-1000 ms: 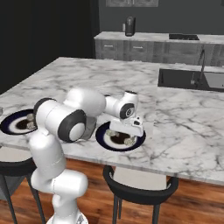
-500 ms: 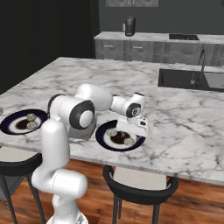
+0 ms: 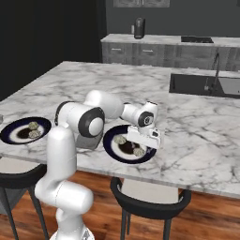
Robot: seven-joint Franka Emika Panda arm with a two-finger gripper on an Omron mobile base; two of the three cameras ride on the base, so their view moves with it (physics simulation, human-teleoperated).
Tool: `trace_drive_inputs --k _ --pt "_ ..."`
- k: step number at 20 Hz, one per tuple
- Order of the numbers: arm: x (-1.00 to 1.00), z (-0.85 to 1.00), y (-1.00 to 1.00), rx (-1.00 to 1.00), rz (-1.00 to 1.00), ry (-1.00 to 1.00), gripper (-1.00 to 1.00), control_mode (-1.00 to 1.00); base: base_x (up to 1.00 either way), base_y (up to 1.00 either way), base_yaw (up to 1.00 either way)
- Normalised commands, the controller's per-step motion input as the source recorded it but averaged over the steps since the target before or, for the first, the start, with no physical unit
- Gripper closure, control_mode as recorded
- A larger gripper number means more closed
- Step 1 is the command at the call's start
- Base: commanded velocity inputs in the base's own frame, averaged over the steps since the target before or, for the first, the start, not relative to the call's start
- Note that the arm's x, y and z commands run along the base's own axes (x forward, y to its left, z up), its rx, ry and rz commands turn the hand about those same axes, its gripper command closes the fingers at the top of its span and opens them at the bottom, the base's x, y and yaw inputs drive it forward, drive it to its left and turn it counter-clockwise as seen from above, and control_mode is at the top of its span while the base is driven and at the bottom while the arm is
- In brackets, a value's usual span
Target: Place two dumplings into each of the tupperware containers and then place the containers in the fridge.
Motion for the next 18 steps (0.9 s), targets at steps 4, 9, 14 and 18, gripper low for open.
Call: trace_drive_inputs --k 4,9,14,18 --pt "-0.25 -0.02 0.09 0.00 0.00 0.00 -1.00 -1.00 0.00 0.00 0.00" --pt "-0.19 0.00 0.15 0.00 0.00 0.00 -1.00 -1.00 0.00 0.00 0.00" --pt "-0.15 0.05 0.04 -0.01 0.00 -0.02 -1.00 -1.00 0.00 0.00 0.00" --pt "-0.31 0.00 0.01 0.00 0.00 0.00 -1.00 -1.00 0.00 0.00 0.00"
